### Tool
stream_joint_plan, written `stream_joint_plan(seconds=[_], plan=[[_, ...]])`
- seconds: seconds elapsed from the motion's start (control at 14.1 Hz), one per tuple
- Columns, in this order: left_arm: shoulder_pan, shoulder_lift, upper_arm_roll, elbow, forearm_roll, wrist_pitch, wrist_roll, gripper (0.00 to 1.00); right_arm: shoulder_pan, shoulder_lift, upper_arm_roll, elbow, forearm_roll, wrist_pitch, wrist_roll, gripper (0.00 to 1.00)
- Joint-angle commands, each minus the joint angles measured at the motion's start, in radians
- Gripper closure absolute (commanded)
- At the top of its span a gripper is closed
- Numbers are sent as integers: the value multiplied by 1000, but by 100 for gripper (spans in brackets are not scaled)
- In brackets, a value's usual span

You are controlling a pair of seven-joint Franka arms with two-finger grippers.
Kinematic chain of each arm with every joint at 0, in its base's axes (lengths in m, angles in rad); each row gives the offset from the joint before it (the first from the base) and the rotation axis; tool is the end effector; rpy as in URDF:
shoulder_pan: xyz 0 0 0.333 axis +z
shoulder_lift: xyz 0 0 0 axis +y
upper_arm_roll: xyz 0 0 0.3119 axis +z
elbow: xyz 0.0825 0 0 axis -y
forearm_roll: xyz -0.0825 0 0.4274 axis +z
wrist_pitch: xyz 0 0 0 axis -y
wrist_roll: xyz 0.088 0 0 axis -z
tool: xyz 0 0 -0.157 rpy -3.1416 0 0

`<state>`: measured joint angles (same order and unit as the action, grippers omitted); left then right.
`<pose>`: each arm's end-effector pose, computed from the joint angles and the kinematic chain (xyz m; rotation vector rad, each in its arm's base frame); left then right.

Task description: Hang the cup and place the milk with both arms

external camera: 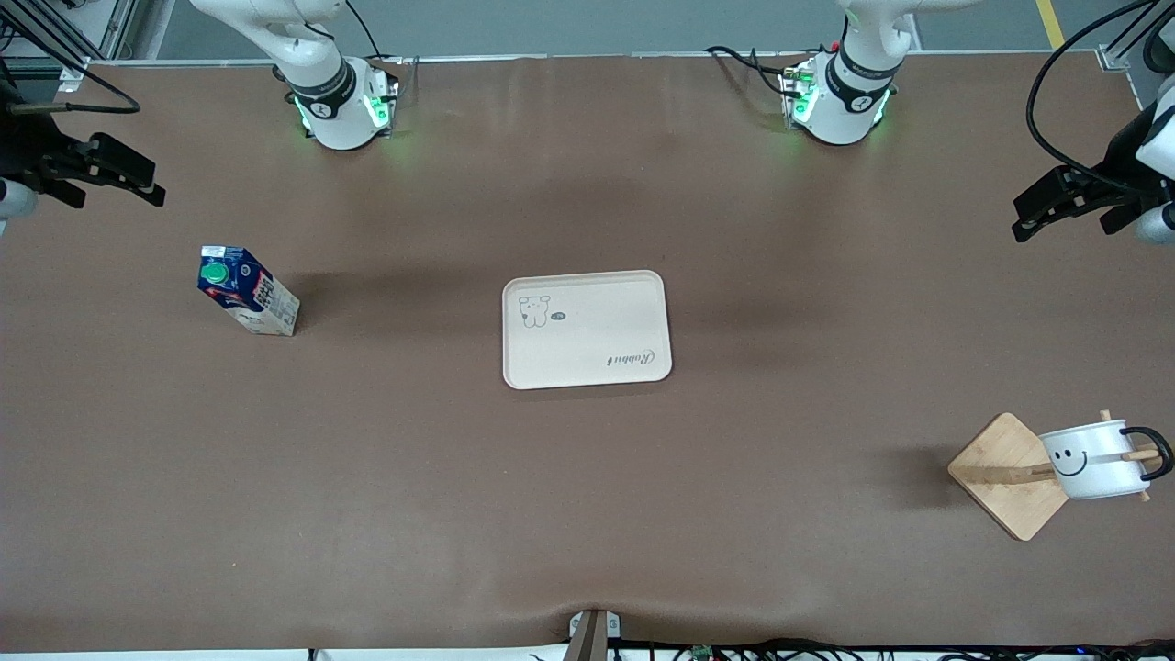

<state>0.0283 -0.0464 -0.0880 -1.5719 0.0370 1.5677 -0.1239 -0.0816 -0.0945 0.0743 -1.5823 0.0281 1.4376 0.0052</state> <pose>0.5850 -0.0302 0.5970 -3.1021 -0.1010 -0.0708 0.5519 0.0024 0.6076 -3.1196 0.0156 0.0787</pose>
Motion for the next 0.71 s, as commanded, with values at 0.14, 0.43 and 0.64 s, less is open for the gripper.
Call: stream_joint_plan(seconds=[0.14, 0.43, 0.64], plan=[[4, -13, -3, 1, -9, -18, 0, 0, 49, 27, -4, 53, -63, -20, 4, 0], [4, -13, -3, 4, -11, -17, 18, 0, 57, 35, -7, 50, -63, -20, 2, 0], [4, -12, -3, 10, -16, -18, 20, 0, 86, 36, -5, 53, -63, -14, -11, 0]])
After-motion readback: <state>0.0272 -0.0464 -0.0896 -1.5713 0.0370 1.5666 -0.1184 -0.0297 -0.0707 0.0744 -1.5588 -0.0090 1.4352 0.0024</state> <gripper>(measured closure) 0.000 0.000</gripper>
